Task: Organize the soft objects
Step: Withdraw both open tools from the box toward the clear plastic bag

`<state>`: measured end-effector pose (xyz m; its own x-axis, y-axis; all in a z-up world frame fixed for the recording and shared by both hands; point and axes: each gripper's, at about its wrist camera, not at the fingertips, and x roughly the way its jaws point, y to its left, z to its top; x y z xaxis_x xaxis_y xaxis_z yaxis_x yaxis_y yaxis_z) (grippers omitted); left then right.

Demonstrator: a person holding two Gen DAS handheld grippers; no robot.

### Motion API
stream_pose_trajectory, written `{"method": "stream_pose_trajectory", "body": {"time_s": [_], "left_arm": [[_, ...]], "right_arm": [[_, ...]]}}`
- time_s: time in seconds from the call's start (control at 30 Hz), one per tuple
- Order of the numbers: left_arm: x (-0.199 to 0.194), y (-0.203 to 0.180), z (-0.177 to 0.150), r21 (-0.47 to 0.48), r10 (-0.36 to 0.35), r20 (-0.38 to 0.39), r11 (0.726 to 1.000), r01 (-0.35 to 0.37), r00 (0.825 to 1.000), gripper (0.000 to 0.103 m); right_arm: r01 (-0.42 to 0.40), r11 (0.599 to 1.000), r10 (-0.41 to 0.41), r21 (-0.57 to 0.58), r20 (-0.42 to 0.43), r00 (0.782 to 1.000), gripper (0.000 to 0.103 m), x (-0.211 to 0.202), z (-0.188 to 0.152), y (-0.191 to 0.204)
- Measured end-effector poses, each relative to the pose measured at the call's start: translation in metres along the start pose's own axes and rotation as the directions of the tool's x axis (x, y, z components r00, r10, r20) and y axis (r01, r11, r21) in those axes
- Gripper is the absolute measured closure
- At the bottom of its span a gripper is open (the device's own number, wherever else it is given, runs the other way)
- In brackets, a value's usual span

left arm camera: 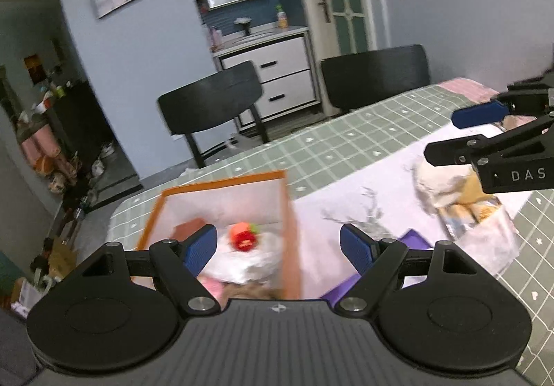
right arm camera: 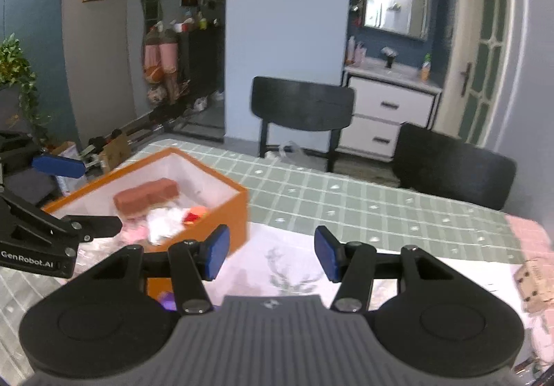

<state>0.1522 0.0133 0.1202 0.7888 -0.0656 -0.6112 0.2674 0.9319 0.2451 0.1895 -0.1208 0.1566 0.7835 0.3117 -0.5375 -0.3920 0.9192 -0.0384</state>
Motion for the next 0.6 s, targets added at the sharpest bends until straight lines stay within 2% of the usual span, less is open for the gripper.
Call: {"method": "stream_pose_trajectory", "body": {"time_s": [0.1,0.2,0.33,0.5,0.6], "left_arm": [[0.004,-0.029,-0.001,0.039,-0.028,0.008,0.999,0.028,1.000,0.009],[0.005,-0.055,-0.006,0.034,-0.081,0.031,0.996,0.080,0.996,0.009],[0.007,-0.092,-0.023,0.025,-0.170,0.061,0.985,0.168,0.984,0.009],[0.019,-0.141,-0.040,0.076,-0.237,0.052,0.970,0.233,0.970,0.009],[0.025,-0.167,-0.049,0.123,-0.237,0.063,0.966,0.228,0.970,0.009]], "right_arm": [[0.002,1.000,-0.002,0.006,0.004,1.000,0.048,-0.006,-0.020,-0.016],[0.008,0.999,-0.008,0.046,-0.006,1.000,0.048,-0.011,-0.042,-0.040],[0.027,0.996,-0.028,0.080,0.006,1.000,0.048,-0.019,-0.069,-0.064],[0.027,0.993,-0.028,0.117,0.005,1.000,0.047,-0.028,-0.093,-0.092],[0.020,0.988,-0.022,0.155,0.012,1.000,0.046,-0.033,-0.105,-0.109]]}}
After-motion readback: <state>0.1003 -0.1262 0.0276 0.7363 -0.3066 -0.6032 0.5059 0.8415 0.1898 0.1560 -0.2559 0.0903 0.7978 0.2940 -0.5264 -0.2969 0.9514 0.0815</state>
